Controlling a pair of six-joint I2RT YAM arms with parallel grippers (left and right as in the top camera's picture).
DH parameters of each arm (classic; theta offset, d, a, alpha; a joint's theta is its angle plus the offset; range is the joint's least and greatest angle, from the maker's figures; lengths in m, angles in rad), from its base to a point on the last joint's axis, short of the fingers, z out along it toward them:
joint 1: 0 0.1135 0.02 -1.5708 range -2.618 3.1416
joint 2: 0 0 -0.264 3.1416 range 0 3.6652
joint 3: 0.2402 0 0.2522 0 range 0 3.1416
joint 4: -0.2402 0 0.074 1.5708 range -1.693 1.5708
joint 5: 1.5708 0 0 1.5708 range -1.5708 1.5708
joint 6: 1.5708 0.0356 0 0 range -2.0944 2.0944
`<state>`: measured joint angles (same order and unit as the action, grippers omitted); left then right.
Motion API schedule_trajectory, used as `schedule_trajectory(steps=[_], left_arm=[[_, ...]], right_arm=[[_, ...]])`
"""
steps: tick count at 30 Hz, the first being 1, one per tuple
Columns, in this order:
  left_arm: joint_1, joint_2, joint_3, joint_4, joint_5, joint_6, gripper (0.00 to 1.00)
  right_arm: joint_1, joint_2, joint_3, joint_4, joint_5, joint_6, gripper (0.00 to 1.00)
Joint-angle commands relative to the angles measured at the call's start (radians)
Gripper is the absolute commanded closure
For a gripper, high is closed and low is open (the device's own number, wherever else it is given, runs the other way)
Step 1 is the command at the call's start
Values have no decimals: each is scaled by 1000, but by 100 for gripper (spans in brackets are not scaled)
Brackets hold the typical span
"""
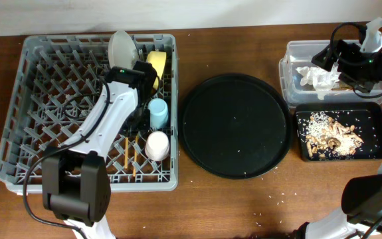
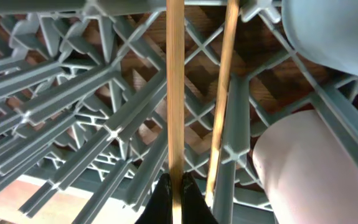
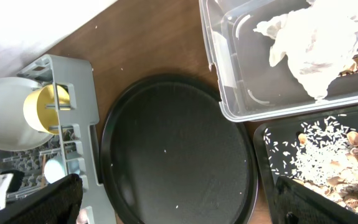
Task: Sort waste into correct bins and load items into the dishwasher rack
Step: 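Carry the second chopstick into the rack and release it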
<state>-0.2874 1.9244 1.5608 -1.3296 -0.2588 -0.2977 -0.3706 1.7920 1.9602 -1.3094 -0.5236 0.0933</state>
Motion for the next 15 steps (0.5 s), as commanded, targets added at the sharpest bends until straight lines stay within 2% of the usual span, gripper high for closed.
schedule_trajectory(steps=[1, 2, 5, 10, 15], left_arm=[[2, -9, -21, 12, 7, -13, 80], [2, -9, -21, 13, 6, -12, 69], [2, -9, -20, 24, 4, -13, 59], [2, -10, 27, 47, 11, -13, 59], [-7, -14, 270, 43, 116, 25, 59]], right_arm=[[-3, -16, 13, 0, 5, -11, 2], [-3, -16, 13, 0, 5, -11, 2], [-3, -16, 13, 0, 5, -11, 2], [-3, -16, 13, 0, 5, -11, 1], [-3, -16, 13, 0, 5, -11, 2]])
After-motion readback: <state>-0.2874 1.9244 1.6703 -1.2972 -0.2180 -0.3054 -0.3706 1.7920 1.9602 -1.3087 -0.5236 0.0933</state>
